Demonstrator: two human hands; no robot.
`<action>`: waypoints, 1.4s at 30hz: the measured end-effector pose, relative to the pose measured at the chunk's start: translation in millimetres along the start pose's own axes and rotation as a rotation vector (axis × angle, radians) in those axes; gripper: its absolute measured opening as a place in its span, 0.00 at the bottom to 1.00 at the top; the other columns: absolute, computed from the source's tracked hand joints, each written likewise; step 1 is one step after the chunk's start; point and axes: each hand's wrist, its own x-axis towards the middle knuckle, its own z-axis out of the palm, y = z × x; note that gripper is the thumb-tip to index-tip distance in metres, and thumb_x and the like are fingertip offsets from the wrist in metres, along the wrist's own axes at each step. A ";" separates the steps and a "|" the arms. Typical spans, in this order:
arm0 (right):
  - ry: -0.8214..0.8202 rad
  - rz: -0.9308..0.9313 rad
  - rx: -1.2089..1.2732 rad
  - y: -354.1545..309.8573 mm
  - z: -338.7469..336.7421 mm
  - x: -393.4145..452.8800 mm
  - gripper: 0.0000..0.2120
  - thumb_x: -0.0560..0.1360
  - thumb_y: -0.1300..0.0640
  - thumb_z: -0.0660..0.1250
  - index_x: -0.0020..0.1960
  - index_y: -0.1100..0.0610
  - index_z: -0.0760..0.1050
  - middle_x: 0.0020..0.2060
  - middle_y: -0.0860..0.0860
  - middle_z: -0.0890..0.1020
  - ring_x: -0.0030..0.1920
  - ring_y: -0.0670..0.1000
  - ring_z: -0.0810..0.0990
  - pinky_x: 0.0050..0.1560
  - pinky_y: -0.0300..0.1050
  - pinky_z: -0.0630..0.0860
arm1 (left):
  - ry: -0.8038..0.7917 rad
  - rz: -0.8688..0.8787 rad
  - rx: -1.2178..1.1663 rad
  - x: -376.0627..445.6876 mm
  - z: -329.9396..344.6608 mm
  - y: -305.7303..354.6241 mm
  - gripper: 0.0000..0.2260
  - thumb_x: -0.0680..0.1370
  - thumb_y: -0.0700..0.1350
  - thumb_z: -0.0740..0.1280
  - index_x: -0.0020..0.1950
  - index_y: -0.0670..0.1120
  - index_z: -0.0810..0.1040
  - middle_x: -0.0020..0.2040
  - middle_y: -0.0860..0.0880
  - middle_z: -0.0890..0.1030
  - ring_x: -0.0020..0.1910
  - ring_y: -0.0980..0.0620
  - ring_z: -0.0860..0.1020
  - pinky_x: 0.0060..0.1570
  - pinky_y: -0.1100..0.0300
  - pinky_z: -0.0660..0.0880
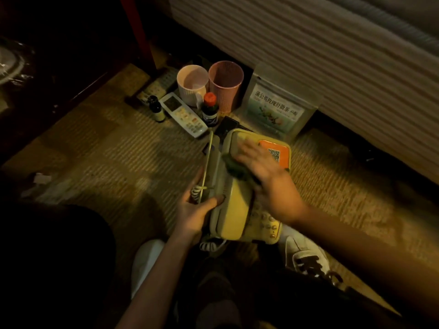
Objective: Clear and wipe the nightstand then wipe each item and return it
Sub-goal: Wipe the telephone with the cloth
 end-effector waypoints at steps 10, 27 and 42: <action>0.011 -0.037 0.011 -33.2 25.8 -32.1 0.22 0.78 0.57 0.56 0.72 0.54 0.62 0.73 0.52 0.64 0.75 0.53 0.57 0.75 0.54 0.53 | 0.024 0.004 0.104 -10.0 -17.5 -21.2 0.34 0.59 0.40 0.78 0.63 0.55 0.74 0.57 0.52 0.81 0.57 0.56 0.79 0.50 0.65 0.75; -0.223 -0.040 -0.047 -12.2 24.4 24.1 0.21 0.77 0.53 0.57 0.69 0.56 0.69 0.70 0.55 0.70 0.73 0.55 0.62 0.73 0.52 0.57 | 0.142 -0.071 0.083 21.0 -8.4 -26.7 0.21 0.74 0.32 0.68 0.67 0.41 0.73 0.58 0.42 0.80 0.56 0.45 0.79 0.51 0.57 0.77; -0.423 -0.325 -0.093 -30.6 23.9 -28.8 0.25 0.70 0.57 0.54 0.66 0.52 0.71 0.69 0.52 0.71 0.73 0.50 0.60 0.73 0.56 0.52 | 0.069 -0.055 0.065 15.1 -15.7 -31.2 0.40 0.68 0.69 0.67 0.67 0.40 0.73 0.63 0.39 0.77 0.63 0.39 0.75 0.66 0.39 0.68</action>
